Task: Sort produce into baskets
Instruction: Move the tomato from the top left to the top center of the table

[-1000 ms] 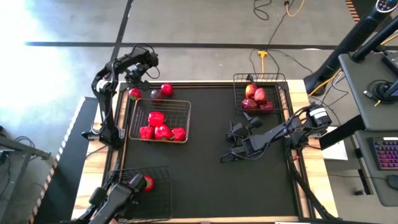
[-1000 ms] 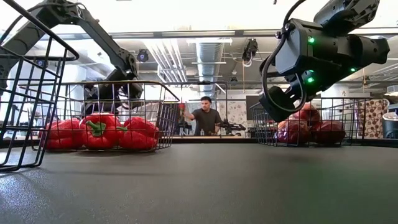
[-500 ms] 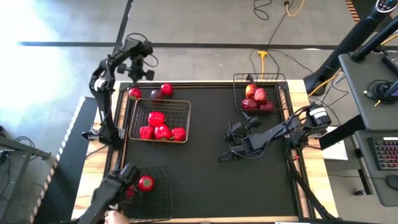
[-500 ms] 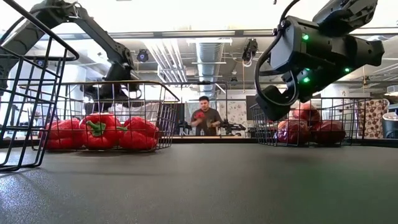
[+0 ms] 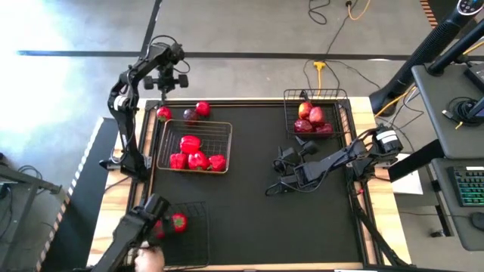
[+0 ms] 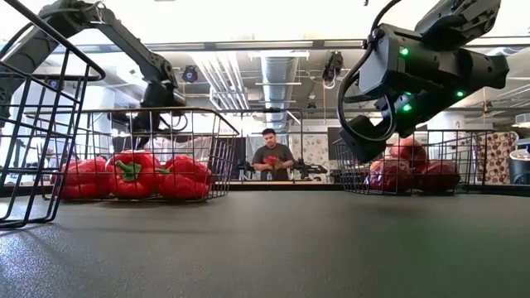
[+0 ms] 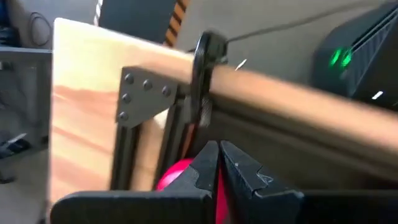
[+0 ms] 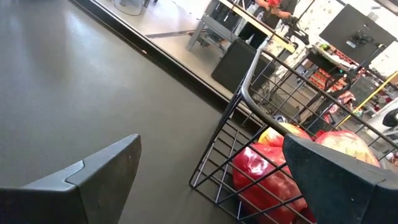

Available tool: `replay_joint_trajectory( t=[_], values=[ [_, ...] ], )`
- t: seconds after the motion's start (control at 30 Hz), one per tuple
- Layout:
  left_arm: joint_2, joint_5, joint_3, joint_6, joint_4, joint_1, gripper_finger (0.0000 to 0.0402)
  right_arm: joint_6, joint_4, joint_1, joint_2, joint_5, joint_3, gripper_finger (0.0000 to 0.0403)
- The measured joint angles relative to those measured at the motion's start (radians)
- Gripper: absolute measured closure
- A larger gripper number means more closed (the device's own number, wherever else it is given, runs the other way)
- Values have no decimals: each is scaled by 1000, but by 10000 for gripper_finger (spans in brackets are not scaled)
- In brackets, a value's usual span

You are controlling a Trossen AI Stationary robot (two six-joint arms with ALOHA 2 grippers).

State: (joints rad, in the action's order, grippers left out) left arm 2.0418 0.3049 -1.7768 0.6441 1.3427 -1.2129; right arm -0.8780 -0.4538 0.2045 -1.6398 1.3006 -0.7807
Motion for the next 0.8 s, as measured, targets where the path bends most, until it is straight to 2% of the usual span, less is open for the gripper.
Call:
replay_joint_trajectory(
  t=[0.13, 0.2, 0.27, 0.37, 0.47, 0.53, 0.7, 0.8],
  values=[
    [0, -82, -1, 31, -145, 12, 401, 0, 5, -1, 0, 0, 0, 19],
    [0, -90, 4, 65, -226, 33, 401, 5, 16, -2, 0, 0, 0, 19],
    [0, -75, 7, 153, -294, 55, 401, 15, 26, -4, 0, 0, 0, 19],
    [0, 24, 8, 320, -337, 90, 401, 16, 25, -7, 0, -1, 0, 19],
    [-4, 142, 9, 453, -298, 112, 401, 33, 26, -7, 0, -24, 0, 19],
    [-7, 176, 3, 564, -211, 112, 401, 42, 26, -7, 0, -38, 2, 19],
    [-8, 178, -8, 829, 51, 94, 401, 42, 26, -7, 0, -53, 13, 19],
    [-8, 176, -7, 936, 154, 84, 401, 42, 26, -7, 0, -54, 18, 19]
  ],
)
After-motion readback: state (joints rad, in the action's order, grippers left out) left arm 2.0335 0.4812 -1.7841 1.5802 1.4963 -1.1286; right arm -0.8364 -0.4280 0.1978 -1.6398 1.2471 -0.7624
